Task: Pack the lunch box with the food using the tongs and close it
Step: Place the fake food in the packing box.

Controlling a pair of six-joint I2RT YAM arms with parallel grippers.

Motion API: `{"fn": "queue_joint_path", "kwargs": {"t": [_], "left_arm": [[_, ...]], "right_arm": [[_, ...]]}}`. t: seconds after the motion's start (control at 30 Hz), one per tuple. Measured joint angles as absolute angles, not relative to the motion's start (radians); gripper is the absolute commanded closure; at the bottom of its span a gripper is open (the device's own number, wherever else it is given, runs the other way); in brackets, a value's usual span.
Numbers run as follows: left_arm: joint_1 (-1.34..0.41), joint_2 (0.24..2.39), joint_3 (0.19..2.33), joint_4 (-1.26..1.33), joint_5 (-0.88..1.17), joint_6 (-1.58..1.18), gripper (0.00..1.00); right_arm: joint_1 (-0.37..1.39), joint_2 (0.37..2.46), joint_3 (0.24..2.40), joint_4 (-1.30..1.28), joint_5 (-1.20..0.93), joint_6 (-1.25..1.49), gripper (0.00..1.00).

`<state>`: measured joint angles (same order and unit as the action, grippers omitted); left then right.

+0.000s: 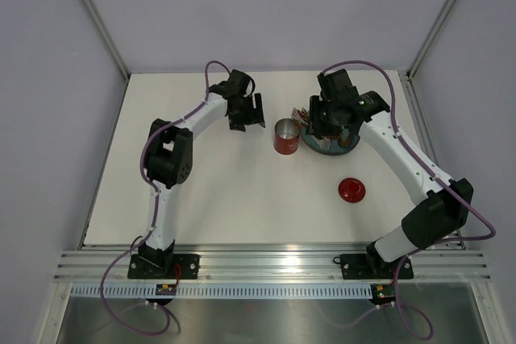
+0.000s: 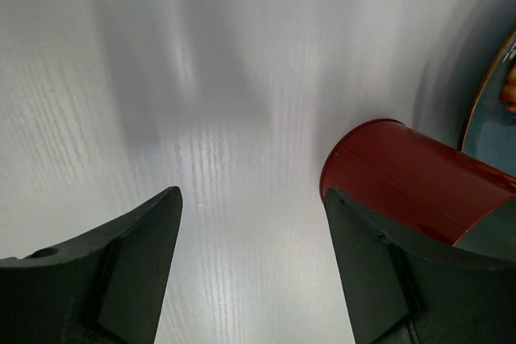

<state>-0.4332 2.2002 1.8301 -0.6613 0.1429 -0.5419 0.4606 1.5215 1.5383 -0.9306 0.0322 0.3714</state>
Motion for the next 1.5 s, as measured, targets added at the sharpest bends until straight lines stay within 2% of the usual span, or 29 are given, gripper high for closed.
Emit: {"fn": "queue_joint_path", "kwargs": {"t": [0.33, 1.0, 1.1, 1.23, 1.5], "left_arm": [[-0.451, 2.277, 1.866, -0.665, 0.181, -0.548, 0.25], [-0.467, 2.279, 1.866, -0.665, 0.207, -0.550, 0.25], [-0.467, 2.279, 1.866, -0.665, 0.207, -0.550, 0.25], [-0.467, 2.279, 1.866, -0.665, 0.207, -0.550, 0.25], [-0.467, 2.279, 1.866, -0.665, 0.207, -0.550, 0.25]], "right_arm": [[0.498, 1.559, 1.549, -0.928, 0.033, 0.376, 0.90], [0.541, 1.591, 1.551, -0.909, 0.033, 0.389, 0.89], [0.547, 1.591, 1.551, -0.909, 0.033, 0.390, 0.84], [0.551, 1.591, 1.551, -0.909, 0.033, 0.390, 0.70], [0.560, 1.591, 1.551, -0.910, 0.036, 0.397, 0.69]]}}
